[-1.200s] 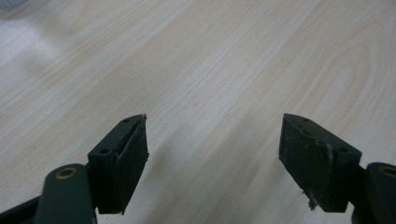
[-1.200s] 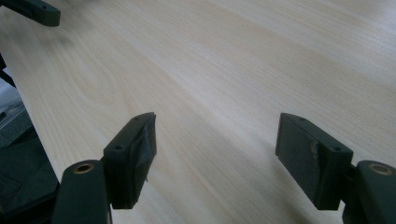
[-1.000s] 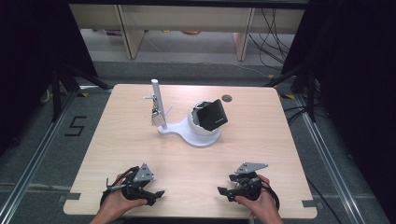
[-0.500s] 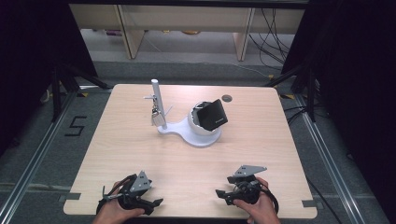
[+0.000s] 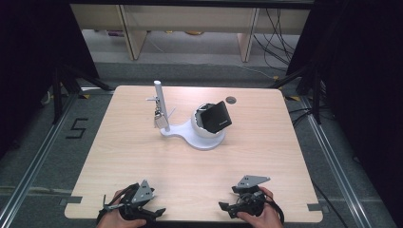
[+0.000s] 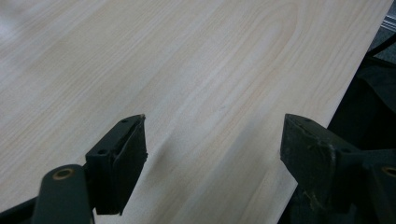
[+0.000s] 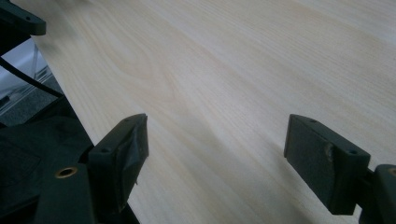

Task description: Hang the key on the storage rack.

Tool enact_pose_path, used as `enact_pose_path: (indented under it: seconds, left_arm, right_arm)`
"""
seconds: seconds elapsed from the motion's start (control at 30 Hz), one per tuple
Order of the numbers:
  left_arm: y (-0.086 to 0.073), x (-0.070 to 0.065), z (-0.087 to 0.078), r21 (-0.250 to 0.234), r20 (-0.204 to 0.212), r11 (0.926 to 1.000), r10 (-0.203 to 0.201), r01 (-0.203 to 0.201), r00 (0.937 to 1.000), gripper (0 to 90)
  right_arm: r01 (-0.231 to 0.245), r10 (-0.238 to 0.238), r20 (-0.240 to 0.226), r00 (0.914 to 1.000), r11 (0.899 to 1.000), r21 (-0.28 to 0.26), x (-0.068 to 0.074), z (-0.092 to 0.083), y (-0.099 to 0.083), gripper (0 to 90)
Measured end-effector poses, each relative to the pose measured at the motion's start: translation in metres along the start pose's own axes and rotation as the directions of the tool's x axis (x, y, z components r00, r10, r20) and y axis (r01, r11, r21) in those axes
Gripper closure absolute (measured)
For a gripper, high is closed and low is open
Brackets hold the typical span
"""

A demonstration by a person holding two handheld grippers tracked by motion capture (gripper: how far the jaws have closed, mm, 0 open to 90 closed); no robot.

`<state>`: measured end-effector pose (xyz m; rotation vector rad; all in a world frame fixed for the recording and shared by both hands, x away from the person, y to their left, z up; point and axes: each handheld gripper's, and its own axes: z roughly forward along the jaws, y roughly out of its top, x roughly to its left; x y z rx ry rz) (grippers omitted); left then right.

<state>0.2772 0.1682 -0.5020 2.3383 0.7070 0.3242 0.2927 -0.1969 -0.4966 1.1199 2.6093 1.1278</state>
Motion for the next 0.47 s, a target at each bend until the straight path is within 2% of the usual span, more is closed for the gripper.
enact_pose_path:
  seconds: [0.03,0.1,0.13,0.17,0.2,0.27,0.3,0.33,0.37,0.4,0.43,0.47]
  left_arm:
    - [-0.0005,-0.0006,0.0002,0.004,0.009,1.0,-0.003,0.003,1.0,22.6]
    - [-0.0006,0.0008,0.0007,0.008,-0.001,1.0,0.004,-0.004,1.0,22.5]
    - [-0.0012,0.0,0.0015,0.008,0.002,0.9998,-0.02,0.02,0.9998,22.5]
    - [-0.001,0.0006,0.0008,0.018,0.005,0.9997,-0.017,0.017,0.9998,22.4]
    - [-0.001,0.0021,0.0007,0.011,-0.001,0.9999,0.004,-0.004,1.0,22.4]
    - [-0.0016,0.002,0.0008,0.006,0.005,0.9999,-0.008,0.008,1.0,22.3]
    - [-0.0021,0.0016,0.0014,0.007,-0.001,0.9996,-0.028,0.028,0.9996,22.2]
    - [-0.002,0.0023,0.0009,0.007,0.003,0.9999,-0.012,0.012,0.9999,22.1]
    - [-0.0026,0.0026,0.0014,0.009,-0.004,0.9996,-0.025,0.025,0.9997,22.1]
    - [-0.0023,0.0043,0.0012,0.009,-0.008,1.0,-0.004,0.004,1.0,22.0]
    - [-0.0033,0.0033,0.0017,0.008,-0.012,0.9995,-0.029,0.029,0.9995,21.8]
    - [-0.0033,0.0052,0.0017,0.009,-0.014,0.9999,-0.01,0.01,0.9999,21.5]
  right_arm:
    - [0.001,-0.001,0.002,1.0,1.0,0.0,-0.0001,0.0002,0.0,22.6]
    - [-0.003,0.003,-0.003,1.0,1.0,0.013,0.0005,0.0,0.0003,22.5]
    - [0.003,-0.003,0.007,1.0,1.0,0.007,0.0005,0.0,0.0001,22.5]
    - [0.0,0.0,0.004,1.0,1.0,0.011,0.0011,0.0003,0.0,22.5]
    - [0.003,-0.003,0.007,1.0,1.0,0.017,0.0009,0.0008,0.0001,22.5]
    - [0.006,-0.006,0.006,1.0,1.0,0.022,0.0012,0.0012,0.0001,22.4]
    - [-0.007,0.007,0.007,1.0,1.0,0.027,0.0023,0.0012,-0.0001,22.4]
    - [-0.006,0.006,0.007,1.0,1.0,0.028,0.0023,0.0012,-0.0001,22.4]
    - [0.006,-0.006,0.008,0.9999,1.0,0.024,0.0013,0.0015,0.0001,22.3]
    - [0.012,-0.012,0.005,0.9999,1.0,0.023,0.0011,0.0019,0.0002,22.2]
    - [0.006,-0.007,0.007,0.9999,1.0,0.026,0.0014,0.0017,0.0002,22.2]
    - [0.008,-0.008,0.007,0.9999,1.0,0.028,0.0013,0.0018,0.0002,22.2]
